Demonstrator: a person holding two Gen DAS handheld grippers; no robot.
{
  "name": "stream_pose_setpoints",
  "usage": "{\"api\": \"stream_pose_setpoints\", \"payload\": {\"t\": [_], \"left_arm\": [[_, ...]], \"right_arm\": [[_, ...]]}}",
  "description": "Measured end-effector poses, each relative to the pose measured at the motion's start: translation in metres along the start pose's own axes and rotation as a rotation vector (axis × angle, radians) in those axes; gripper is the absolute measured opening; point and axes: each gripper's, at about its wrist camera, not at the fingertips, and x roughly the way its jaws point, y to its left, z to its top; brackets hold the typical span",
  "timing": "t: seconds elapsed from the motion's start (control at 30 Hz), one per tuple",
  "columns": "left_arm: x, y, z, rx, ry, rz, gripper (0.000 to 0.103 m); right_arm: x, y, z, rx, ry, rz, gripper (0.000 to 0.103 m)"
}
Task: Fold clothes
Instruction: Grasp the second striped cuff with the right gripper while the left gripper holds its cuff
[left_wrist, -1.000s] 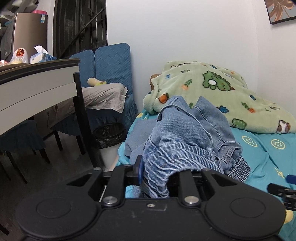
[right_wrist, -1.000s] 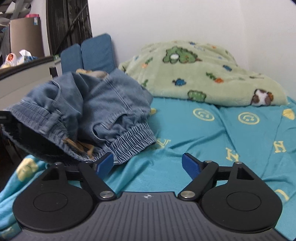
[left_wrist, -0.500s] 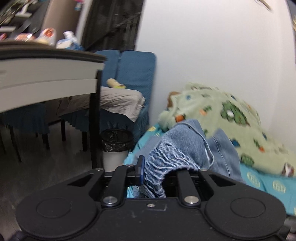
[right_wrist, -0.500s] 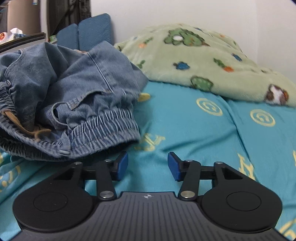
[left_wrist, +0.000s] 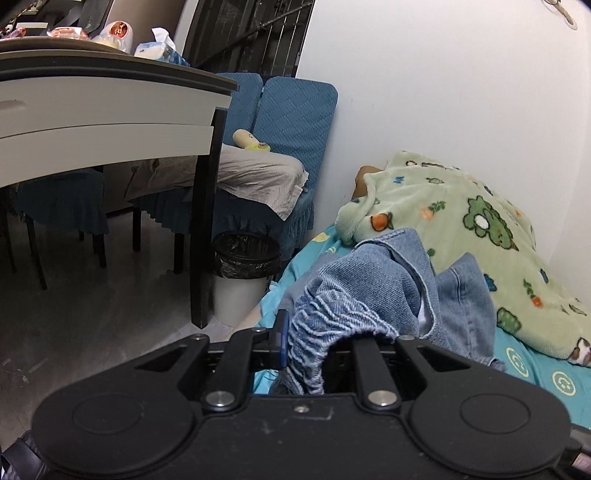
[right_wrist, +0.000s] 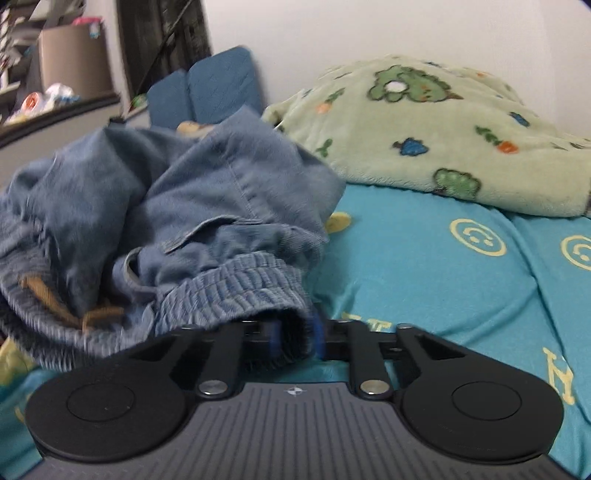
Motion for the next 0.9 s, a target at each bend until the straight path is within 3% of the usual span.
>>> {"api": "stream_pose_setpoints", "payload": {"t": [0.2, 0.27, 0.33, 0.4, 0.7, 0.9], "left_arm": [[-0.001, -0.001, -0.004, 0.020, 0.011, 0.011, 0.018], [-0.001, -0.002, -0.005, 0.032, 0.009, 0.018, 0.025], [-0.002, -0.003, -0.006, 0.045, 0.006, 0.026, 0.039], [-0.004, -0.005, -0.009, 0.069, 0.002, 0.032, 0.045], [0.002, -0.012, -0.019, 0.135, -0.013, 0.025, 0.046], [0.005, -0.009, -0.016, 0.132, -0.001, 0.025, 0.039]], "right_arm": [[-0.023, -0.003, 0.015, 0.103, -0.100, 0.005, 0.007], [-0.027, -0.002, 0.019, 0.124, -0.116, 0.004, 0.007], [-0.031, 0.002, 0.024, 0.124, -0.121, -0.001, 0.007], [-0.032, 0.006, 0.029, 0.107, -0.112, -0.014, 0.007], [-0.036, 0.021, 0.039, -0.025, 0.010, -0.093, 0.007], [-0.045, 0.028, 0.046, -0.086, 0.084, -0.099, 0.007]]}}
